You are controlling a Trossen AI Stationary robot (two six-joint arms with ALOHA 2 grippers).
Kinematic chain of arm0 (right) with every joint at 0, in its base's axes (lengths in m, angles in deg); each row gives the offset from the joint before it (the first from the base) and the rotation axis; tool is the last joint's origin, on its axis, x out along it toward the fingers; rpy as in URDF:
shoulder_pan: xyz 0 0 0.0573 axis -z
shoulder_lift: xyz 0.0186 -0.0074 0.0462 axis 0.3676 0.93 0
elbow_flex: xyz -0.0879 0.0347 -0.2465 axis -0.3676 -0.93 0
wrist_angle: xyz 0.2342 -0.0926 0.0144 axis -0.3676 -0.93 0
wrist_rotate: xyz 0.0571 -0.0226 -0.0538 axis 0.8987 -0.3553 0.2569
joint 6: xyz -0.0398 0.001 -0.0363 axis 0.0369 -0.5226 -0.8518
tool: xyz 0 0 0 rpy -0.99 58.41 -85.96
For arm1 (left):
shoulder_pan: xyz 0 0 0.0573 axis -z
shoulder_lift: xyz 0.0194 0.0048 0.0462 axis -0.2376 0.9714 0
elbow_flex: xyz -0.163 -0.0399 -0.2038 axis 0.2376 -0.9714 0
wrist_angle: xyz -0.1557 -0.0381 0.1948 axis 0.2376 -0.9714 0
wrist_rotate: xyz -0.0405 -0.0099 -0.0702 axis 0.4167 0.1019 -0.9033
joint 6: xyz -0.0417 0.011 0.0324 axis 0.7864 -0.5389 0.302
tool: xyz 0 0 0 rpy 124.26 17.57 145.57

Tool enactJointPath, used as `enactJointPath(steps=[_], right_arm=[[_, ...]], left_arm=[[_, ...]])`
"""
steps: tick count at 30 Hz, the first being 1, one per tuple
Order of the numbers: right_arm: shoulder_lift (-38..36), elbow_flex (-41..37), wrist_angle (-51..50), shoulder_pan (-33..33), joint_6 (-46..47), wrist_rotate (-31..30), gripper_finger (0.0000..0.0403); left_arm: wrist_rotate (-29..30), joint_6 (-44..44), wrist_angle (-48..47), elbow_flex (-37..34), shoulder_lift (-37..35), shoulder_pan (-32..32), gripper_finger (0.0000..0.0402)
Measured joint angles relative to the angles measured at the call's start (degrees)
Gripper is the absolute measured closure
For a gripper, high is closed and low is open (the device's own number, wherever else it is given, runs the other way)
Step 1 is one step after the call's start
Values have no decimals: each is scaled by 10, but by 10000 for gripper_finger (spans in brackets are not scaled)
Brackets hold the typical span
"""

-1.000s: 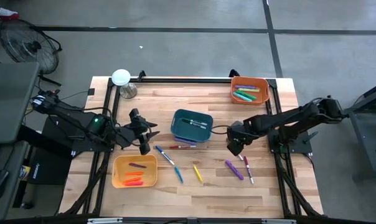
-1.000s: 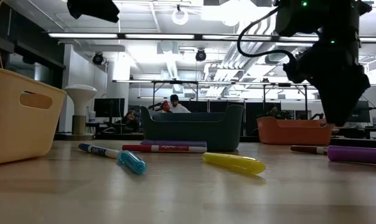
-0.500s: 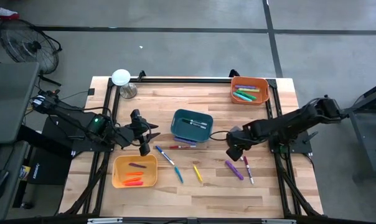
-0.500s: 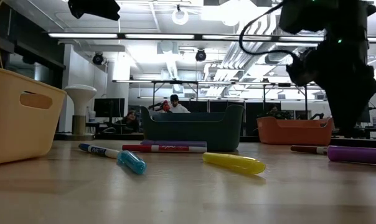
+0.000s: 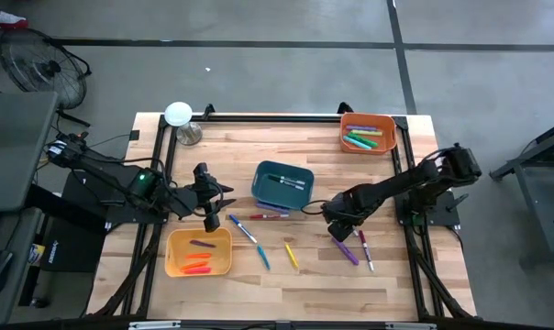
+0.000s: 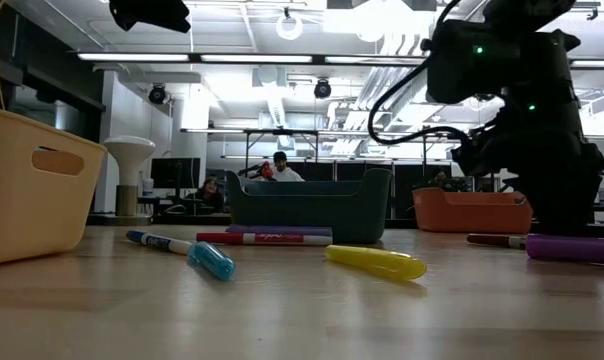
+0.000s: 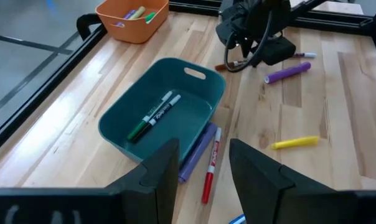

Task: Pick & Place Markers
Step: Put the brown marker pen into the blue bin

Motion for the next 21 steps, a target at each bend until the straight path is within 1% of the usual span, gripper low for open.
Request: enactJointPath(steps=[3, 17, 21], right_arm=[[11, 2, 1, -4, 3, -5, 226], [12, 1, 8, -31, 36, -48, 227], [12, 0, 10, -35, 40, -48, 241]], left_arm=[[0, -4, 0, 0, 0, 0, 264], [0, -23, -5, 0, 0, 0, 264], [0, -27, -5, 0, 0, 0, 264]])
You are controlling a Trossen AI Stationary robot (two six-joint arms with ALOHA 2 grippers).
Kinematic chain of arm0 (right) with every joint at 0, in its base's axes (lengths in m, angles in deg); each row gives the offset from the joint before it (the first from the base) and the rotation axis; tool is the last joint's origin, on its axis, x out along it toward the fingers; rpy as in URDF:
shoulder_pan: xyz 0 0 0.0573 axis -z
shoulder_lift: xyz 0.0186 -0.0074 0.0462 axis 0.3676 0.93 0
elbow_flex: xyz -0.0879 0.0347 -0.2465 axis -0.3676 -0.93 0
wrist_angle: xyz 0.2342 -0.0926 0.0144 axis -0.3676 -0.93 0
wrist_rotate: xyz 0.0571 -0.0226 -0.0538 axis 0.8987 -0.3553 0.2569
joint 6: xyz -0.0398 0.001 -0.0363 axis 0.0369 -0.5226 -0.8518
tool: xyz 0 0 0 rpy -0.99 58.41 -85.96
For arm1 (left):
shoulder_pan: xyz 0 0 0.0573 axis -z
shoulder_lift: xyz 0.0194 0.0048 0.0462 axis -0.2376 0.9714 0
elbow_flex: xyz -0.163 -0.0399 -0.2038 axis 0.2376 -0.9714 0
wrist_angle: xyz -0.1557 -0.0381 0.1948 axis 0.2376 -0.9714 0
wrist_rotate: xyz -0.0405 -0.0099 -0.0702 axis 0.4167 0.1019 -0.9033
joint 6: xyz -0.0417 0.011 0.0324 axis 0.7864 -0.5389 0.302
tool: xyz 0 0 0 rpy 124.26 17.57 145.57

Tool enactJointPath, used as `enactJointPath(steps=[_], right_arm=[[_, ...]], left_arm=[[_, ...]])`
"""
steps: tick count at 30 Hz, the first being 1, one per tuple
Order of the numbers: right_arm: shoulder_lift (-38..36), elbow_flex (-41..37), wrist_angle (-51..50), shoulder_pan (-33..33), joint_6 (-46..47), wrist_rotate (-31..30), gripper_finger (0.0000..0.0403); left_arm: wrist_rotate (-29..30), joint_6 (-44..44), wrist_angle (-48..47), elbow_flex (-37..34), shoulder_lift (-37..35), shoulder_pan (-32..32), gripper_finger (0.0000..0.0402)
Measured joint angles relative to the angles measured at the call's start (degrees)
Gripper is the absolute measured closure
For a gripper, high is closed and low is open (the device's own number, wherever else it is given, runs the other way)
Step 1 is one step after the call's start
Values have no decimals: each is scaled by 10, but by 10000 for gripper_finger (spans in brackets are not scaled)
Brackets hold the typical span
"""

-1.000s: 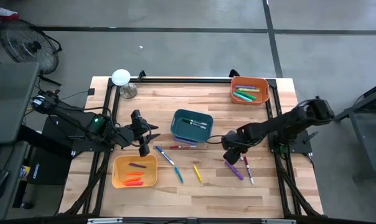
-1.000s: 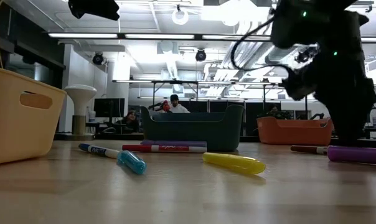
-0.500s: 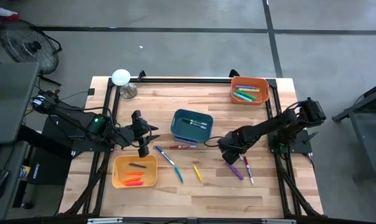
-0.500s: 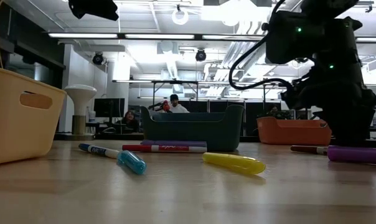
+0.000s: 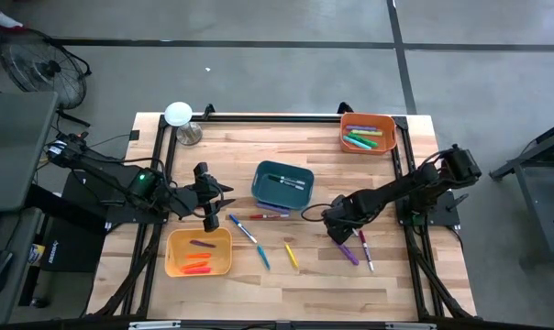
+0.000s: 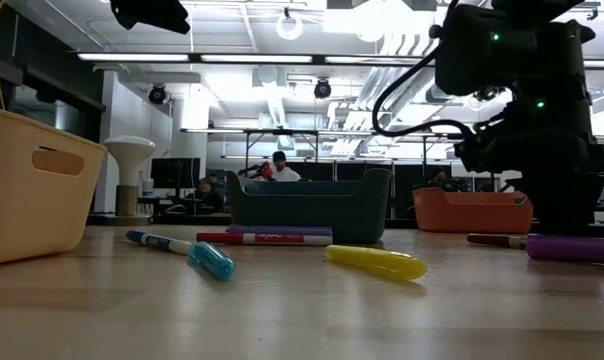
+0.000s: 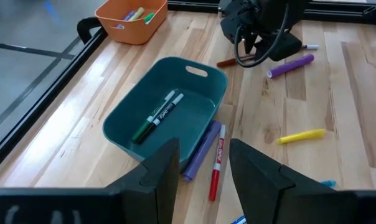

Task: Pick & Place Markers
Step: Put the brown marker pen into the blue bin

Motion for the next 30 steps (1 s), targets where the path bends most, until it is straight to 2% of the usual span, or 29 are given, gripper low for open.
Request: enactJointPath(steps=[18, 30], right_arm=[[0, 1, 7, -3, 40, 23, 378], [0, 1, 5, -3, 44, 28, 383]], left_arm=[[0, 0, 0, 0, 0, 0, 264], [0, -4, 0, 0, 0, 0, 264]])
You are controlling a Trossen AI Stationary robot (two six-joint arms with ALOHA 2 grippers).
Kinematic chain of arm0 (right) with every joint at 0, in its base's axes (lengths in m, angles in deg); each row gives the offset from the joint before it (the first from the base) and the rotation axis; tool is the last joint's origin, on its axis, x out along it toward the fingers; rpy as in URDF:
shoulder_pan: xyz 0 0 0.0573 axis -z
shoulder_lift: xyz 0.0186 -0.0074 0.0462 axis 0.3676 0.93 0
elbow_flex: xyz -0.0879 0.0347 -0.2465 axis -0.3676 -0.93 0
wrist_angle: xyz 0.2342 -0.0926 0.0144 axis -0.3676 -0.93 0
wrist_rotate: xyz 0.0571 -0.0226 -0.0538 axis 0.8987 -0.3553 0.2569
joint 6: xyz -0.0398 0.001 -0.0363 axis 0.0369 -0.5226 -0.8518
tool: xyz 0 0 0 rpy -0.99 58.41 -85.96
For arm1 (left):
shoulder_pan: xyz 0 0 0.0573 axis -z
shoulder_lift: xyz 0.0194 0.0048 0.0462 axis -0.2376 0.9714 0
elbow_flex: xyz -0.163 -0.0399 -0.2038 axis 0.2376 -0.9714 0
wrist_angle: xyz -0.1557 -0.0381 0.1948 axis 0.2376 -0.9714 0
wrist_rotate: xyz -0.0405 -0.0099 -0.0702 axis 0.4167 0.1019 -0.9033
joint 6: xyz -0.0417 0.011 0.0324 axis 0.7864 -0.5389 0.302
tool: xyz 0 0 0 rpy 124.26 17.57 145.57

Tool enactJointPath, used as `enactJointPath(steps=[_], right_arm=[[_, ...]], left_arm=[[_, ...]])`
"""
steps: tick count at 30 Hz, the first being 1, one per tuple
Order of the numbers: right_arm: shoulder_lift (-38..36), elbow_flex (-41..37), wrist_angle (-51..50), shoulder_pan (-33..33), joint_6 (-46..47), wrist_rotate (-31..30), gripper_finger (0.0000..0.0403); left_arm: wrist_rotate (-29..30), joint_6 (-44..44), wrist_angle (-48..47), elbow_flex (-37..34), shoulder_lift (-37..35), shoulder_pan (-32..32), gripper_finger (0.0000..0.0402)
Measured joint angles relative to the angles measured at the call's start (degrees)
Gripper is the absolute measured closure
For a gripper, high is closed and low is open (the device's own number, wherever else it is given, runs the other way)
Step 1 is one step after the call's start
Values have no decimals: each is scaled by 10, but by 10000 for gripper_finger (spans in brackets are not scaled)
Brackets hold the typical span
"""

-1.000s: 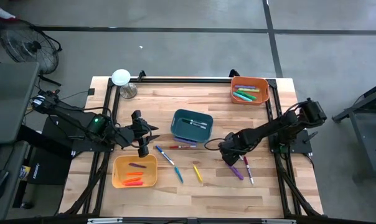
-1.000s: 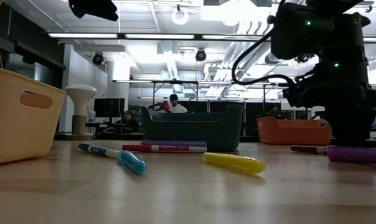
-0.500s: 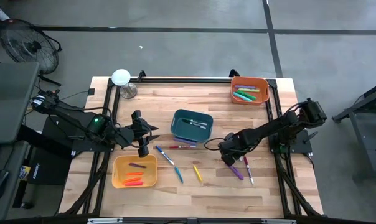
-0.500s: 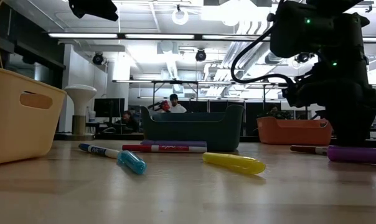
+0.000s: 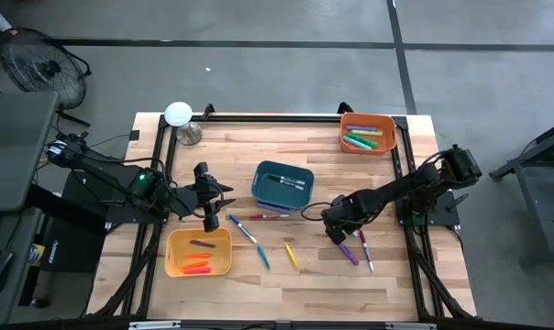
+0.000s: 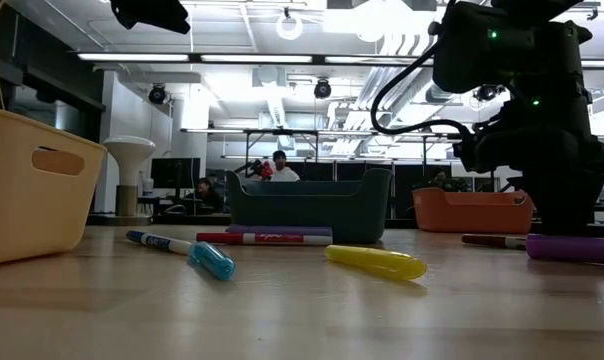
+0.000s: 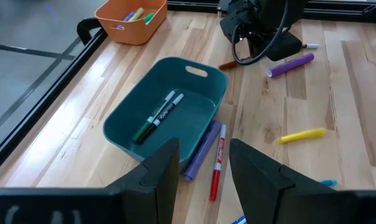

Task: Pick & Place Markers
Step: Put the brown marker pen into the blue bin

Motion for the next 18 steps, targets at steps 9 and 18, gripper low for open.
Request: enactJointPath(steps=[9, 18], right_arm=[[-8, 3, -11, 14, -5, 4, 383], [-18, 37, -84, 36, -64, -24, 384]], left_arm=[[-9, -10, -2, 0, 0, 0, 264], [-9, -10, -13, 0, 0, 0, 264]])
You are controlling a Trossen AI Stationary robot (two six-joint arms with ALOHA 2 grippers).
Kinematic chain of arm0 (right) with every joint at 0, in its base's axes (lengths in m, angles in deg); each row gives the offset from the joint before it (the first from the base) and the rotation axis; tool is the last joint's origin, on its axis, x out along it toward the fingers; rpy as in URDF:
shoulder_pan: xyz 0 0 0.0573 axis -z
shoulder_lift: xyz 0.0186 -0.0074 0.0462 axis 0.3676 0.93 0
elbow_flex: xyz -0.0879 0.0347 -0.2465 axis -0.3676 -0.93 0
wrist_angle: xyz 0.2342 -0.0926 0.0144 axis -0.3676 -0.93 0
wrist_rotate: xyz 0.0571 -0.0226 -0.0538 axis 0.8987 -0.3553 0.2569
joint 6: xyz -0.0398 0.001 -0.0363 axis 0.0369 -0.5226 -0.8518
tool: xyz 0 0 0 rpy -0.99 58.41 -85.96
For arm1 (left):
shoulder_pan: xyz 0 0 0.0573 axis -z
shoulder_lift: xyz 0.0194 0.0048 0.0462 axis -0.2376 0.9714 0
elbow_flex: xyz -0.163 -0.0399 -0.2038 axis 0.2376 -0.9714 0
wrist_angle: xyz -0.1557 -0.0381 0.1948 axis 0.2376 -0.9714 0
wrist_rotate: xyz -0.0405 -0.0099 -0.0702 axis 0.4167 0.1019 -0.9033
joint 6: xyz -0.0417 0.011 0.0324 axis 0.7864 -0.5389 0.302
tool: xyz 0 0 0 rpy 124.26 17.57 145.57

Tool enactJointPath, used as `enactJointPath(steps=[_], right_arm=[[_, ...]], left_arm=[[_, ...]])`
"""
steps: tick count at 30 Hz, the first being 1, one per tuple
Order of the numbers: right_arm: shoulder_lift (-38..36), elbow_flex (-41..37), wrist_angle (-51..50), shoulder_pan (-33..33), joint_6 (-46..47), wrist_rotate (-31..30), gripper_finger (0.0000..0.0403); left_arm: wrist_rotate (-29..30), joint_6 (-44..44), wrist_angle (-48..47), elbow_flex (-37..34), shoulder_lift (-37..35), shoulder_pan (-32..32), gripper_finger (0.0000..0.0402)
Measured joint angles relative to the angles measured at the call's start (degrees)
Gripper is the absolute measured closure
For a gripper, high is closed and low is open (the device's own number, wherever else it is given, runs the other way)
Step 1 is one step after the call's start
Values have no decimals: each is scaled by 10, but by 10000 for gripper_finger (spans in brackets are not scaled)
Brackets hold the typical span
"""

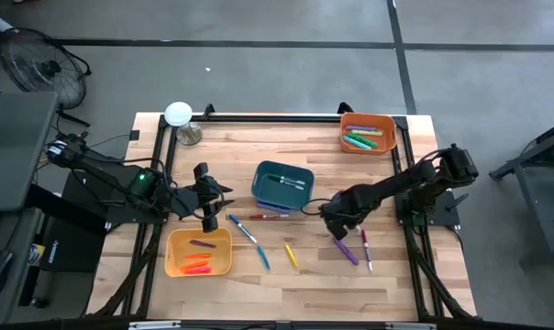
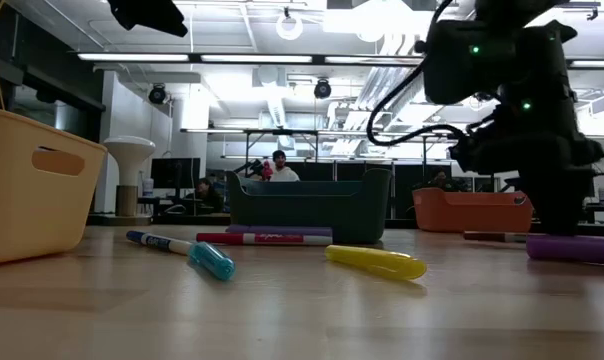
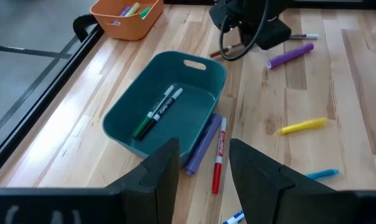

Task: Pick & Place Markers
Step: Put the brown marker pen into the blue bin

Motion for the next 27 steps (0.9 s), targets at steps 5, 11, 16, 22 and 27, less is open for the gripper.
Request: enactJointPath(steps=[5, 11, 16, 22, 27], right_arm=[[0, 31, -41, 5, -35, 3, 384], [-1, 104, -129, 13, -98, -12, 384], [-2, 189, -188, 33, -156, -52, 384], [-2, 277, -201, 80, -232, -86, 384], [8, 337, -190, 128, -311, -104, 384]], left_arm=[[0, 0, 0, 0, 0, 0, 264], [11, 0, -12, 0, -13, 0, 264], [42, 0, -40, 0, -38, 0, 264], [63, 0, -71, -2, -86, 0, 264], [75, 2, -61, -28, -126, 0, 264]])
